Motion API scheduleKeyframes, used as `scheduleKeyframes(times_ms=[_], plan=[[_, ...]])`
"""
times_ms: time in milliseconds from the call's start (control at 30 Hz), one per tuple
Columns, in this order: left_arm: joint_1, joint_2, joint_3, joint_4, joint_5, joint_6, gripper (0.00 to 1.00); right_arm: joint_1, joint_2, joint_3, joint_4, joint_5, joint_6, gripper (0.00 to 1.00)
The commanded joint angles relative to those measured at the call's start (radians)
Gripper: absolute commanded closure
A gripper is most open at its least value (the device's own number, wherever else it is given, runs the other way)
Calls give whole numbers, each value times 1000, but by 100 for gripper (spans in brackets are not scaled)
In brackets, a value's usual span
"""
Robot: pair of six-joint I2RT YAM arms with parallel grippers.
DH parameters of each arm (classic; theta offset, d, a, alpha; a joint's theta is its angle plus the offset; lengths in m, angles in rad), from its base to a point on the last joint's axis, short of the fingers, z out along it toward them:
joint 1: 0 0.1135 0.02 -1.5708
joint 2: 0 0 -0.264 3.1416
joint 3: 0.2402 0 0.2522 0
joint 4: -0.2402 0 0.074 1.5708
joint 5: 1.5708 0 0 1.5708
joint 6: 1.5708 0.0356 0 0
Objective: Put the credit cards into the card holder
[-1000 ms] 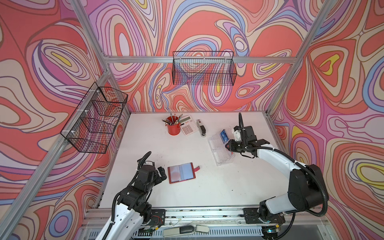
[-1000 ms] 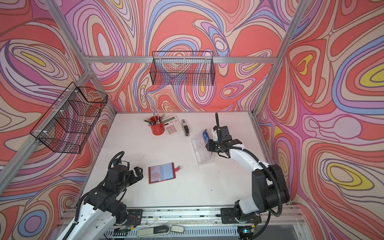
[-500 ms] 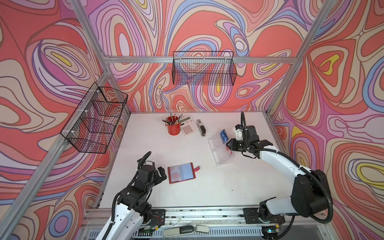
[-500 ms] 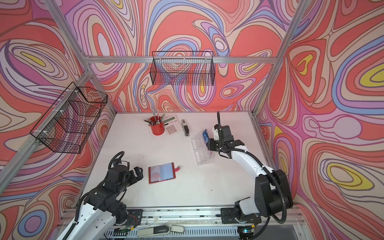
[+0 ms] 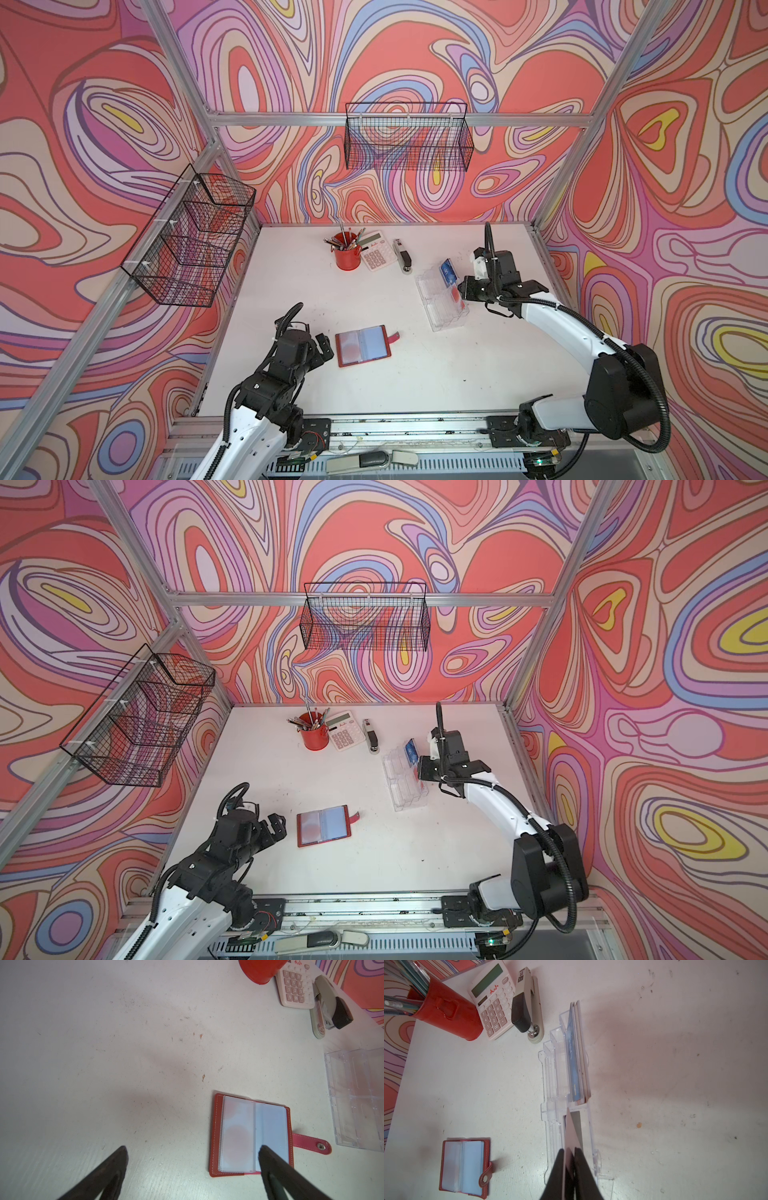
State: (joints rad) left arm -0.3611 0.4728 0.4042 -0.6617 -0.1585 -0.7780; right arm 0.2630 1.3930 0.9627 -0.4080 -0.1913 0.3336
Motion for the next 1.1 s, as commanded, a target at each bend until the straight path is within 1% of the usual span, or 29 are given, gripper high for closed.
scheduleKeyframes(times_ms=[0,267,367,467,533,567,633,667,733,800,867,1000,1067], plan=[[-2,4,-8,-6,-15,2,0,-1,-41,-13,-8,44,-5,91],[-1,8,-7,-6,-17,2,0,-1,-96,-15,-24,148,5,99],[-2,10,-2,-9,3,6,0,0,-124,-15,-34,200,7,100],[-2,6,16,-40,28,5,0,-1,-174,1,-69,291,12,100],[-2,-1,20,-55,31,-25,0,-1,-215,43,-119,358,9,100],[-2,-3,19,-42,49,-24,0,0,-233,69,-146,366,7,100],[-2,-13,28,-32,88,-27,0,0,-270,131,-197,335,4,100],[-1,-17,38,-45,89,-43,0,0,-281,154,-217,309,12,100],[-1,-33,59,-71,105,-64,0,0,-300,175,-218,202,42,100],[-1,-53,61,-69,147,-54,0,21,-308,152,-177,109,84,100],[-2,-76,55,-55,192,-41,0,91,-306,113,-116,99,132,100],[-2,-93,41,-57,226,-55,0,315,-217,62,78,148,204,100],[-2,-86,35,-48,247,-59,0,372,-128,63,183,102,234,100]])
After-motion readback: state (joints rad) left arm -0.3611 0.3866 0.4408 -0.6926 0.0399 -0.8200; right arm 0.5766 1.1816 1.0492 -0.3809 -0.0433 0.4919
